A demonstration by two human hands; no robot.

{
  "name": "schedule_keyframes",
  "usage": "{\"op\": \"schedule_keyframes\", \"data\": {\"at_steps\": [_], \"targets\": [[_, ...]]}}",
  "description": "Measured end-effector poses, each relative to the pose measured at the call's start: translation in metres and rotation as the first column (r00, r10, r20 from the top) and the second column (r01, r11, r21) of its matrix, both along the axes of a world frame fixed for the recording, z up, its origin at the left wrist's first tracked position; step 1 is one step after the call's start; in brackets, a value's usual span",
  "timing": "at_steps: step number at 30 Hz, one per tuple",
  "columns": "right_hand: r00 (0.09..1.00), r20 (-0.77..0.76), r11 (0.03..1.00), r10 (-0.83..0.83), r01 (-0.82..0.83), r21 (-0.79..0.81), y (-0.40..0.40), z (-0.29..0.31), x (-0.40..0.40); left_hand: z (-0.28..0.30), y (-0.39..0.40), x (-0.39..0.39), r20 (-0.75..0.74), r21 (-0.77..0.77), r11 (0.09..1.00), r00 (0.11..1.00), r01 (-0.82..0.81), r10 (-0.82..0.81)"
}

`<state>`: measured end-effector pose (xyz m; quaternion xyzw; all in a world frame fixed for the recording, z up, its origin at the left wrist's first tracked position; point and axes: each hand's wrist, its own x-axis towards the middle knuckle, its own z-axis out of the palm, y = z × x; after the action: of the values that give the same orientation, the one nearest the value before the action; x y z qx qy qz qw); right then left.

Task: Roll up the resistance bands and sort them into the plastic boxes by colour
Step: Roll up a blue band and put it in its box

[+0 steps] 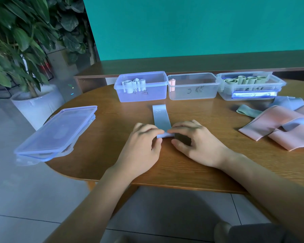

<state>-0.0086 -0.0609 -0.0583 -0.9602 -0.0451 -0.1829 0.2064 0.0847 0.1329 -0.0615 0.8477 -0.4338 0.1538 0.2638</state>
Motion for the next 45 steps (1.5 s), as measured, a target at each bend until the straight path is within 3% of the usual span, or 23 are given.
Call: {"op": "schedule_keyframes", "data": {"at_steps": [5, 11, 21, 27, 45], "targets": [[0.998, 0.067, 1.0, 0.001, 0.001, -0.025, -0.001, 0.0, 0.001, -0.003, -0.001, 0.003, -0.02, 0.036, 0.999, 1.0, -0.009, 0.01], [1.0, -0.005, 1.0, -0.029, 0.029, -0.01, -0.004, 0.0, 0.006, -0.002, -0.002, 0.003, -0.041, -0.008, 1.0, 0.999, -0.002, 0.002], [0.997, -0.071, 1.0, -0.025, 0.024, -0.02, -0.005, 0.001, 0.013, 0.0, -0.006, 0.008, -0.091, 0.053, 0.998, 0.995, -0.036, 0.04], [0.993, -0.115, 0.999, -0.032, 0.032, -0.005, -0.009, 0.001, 0.023, 0.001, -0.009, 0.011, -0.005, 0.048, 0.998, 0.999, -0.039, 0.039], [0.988, -0.131, 0.994, -0.081, 0.07, -0.086, -0.015, 0.003, 0.039, 0.002, -0.018, 0.027, 0.027, 0.081, 0.996, 0.999, -0.046, 0.044]]}}
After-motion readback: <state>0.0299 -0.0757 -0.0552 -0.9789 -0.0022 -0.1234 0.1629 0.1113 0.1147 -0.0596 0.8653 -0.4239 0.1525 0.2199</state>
